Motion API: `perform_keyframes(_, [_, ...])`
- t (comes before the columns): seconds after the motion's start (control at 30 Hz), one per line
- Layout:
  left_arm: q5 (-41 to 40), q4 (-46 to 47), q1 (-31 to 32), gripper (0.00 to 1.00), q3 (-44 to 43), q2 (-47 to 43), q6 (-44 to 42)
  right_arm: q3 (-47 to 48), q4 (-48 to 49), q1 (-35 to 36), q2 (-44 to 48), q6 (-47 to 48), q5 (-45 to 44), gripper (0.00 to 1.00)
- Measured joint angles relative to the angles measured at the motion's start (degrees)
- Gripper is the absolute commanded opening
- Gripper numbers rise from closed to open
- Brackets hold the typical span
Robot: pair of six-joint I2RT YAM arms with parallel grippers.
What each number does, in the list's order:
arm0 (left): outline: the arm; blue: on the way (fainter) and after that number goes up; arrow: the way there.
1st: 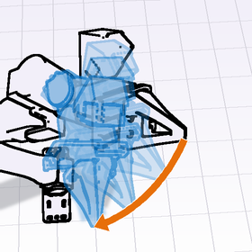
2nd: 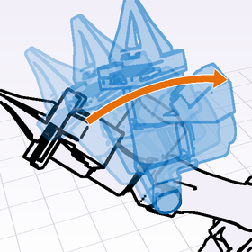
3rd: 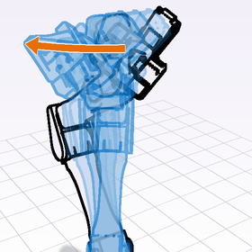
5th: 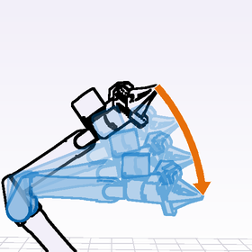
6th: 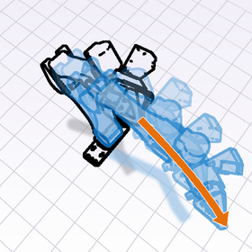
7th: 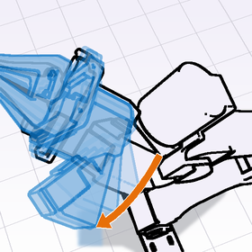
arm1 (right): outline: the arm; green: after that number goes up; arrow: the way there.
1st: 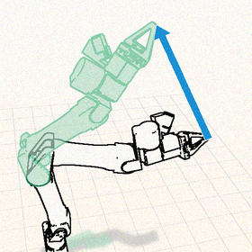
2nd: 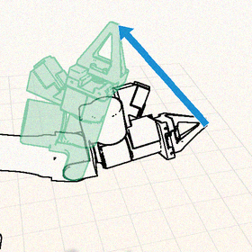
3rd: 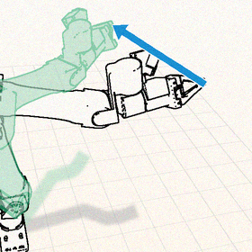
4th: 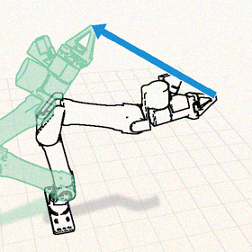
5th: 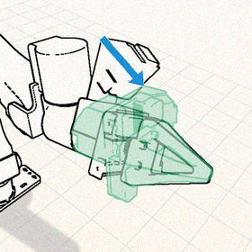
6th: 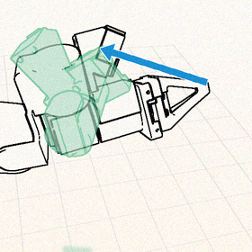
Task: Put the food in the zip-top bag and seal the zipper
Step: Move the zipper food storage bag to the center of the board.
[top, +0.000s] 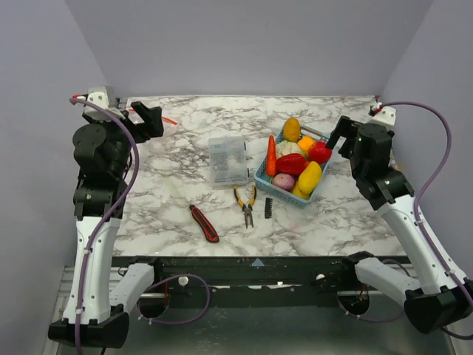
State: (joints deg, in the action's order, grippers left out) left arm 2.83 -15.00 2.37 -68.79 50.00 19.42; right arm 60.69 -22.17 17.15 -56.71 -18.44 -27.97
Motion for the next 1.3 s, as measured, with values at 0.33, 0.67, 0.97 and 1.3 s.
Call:
perform_keyframes(0.33, [-3.7,-3.0,0.4,0.99,-1.6,13.8,-0.3,2.3,-3.6,0.0,-4.0,-2.0,1.7,1.00])
perform_keyframes(0.67, [-16.8,-10.4,-0.1,0.98,-8.7,28.6,1.4,2.4,-9.0,0.0,-4.7,-5.7,5.4,1.00])
perform_keyframes(0.97, [-16.2,-17.4,-7.3,0.99,-21.0,48.2,13.4,-1.4,-9.0,0.0,-3.3,-12.7,5.4,1.00])
perform_keyframes(1.3, [-22.3,-25.1,-6.4,0.98,-51.7,73.5,9.0,-2.1,-7.7,0.0,-3.4,-13.7,6.8,1.00])
